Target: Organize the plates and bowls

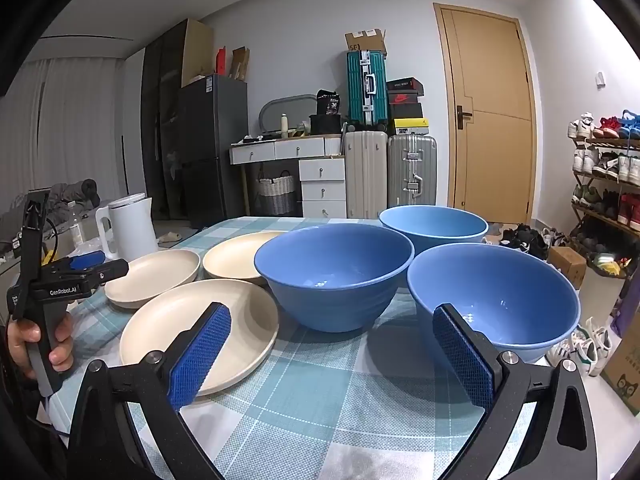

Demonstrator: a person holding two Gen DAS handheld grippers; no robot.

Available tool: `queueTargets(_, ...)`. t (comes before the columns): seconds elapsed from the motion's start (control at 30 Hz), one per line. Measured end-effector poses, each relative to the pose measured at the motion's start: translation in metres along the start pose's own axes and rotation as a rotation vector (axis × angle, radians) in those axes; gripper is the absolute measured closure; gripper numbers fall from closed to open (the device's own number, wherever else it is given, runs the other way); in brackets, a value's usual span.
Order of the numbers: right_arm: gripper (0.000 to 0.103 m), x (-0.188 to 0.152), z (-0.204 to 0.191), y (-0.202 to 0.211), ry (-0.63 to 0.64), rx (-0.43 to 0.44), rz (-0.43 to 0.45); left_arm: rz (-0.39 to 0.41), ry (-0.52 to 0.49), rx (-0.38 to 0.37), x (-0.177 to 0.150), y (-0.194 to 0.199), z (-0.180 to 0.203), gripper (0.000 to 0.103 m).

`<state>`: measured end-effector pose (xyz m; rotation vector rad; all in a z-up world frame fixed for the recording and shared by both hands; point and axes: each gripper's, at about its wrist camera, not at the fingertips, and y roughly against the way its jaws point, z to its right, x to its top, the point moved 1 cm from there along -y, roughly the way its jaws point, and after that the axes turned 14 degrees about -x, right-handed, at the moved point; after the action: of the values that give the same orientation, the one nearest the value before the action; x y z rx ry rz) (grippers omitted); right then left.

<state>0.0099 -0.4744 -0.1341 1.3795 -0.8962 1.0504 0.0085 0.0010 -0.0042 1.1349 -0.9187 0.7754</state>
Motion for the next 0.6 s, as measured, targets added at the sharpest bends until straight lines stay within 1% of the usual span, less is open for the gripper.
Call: queueTargets(0.6, 0.000, -0.0003, -0.0015, -0.0011, 0.002, 0.000, 0.001, 0.005, 0.000, -0.001, -0.0011, -0.0006, 0.0012, 0.001)
